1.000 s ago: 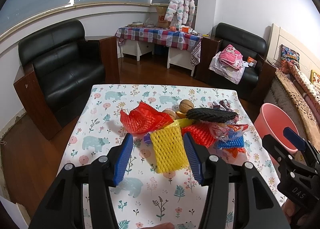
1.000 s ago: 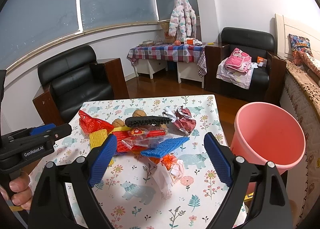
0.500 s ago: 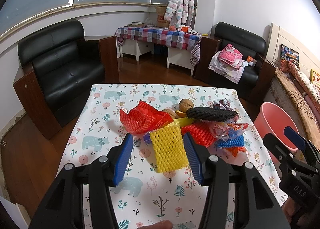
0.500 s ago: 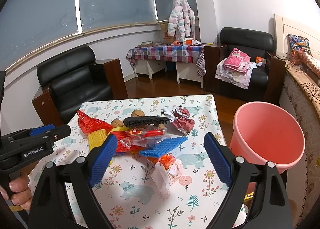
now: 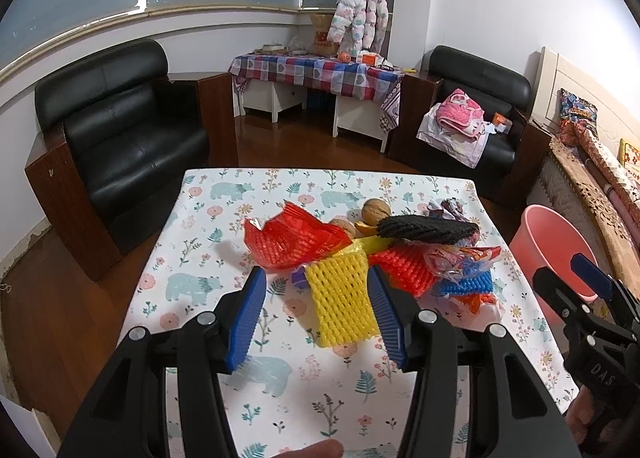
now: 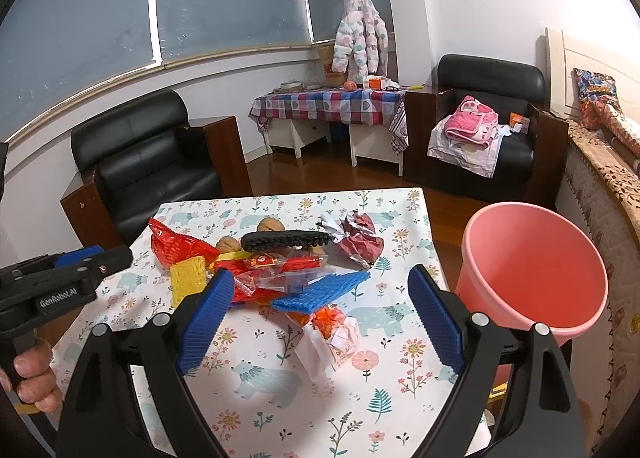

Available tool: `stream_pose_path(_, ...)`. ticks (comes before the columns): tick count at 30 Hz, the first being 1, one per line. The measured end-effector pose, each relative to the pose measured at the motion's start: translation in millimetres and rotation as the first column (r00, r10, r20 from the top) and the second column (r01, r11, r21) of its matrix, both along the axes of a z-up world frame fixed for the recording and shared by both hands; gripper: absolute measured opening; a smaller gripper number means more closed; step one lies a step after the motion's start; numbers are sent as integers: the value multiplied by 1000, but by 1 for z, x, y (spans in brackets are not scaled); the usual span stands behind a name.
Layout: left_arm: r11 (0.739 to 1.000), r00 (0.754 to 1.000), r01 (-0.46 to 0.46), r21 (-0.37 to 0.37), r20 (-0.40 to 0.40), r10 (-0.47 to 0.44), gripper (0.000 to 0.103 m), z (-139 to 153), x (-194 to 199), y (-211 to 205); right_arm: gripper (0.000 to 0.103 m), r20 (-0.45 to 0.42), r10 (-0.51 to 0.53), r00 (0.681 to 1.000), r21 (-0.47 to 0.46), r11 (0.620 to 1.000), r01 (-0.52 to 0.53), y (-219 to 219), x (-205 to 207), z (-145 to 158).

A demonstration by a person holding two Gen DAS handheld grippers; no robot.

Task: Collect trash
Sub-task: 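Grasp the white-orange wrapped packet with the right tool while the left grasps the yellow foam net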

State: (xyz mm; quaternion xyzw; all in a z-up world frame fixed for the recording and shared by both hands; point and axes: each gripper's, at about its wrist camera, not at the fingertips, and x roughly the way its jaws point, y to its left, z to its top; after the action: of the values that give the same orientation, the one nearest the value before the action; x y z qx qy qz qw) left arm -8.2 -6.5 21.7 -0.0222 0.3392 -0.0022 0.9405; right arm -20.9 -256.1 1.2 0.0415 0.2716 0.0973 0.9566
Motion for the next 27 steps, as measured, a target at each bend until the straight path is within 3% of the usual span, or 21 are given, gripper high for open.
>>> stream_pose_path(11, 997, 1000, 8, -81, -13, -9, 52, -8, -5, 46, 89, -13, 21, 1000, -12, 1000, -21, -3, 5, -9)
stream_pose_path(13, 995, 999, 33, -99, -21, -35, 52, -12, -5, 51, 82, -17, 29, 999, -20, 999, -29, 0, 4, -11)
stream_pose_path(17, 993, 997, 72, -93, -26, -75, 52, -22, -5, 48, 79, -51, 43, 998, -18, 999, -44, 0, 6, -19)
stream_pose_path(19, 991, 995, 91, -94, -41, -96, 52, -27, -1, 43, 71, -65, 50, 997, -12, 999, -51, 0, 8, -23)
stream_pose_path(27, 982, 978, 139, -131, -135, -157, 52, -60, 24, 21, 69, -118, 76, 990, -6, 997, -78, -1, 12, -42)
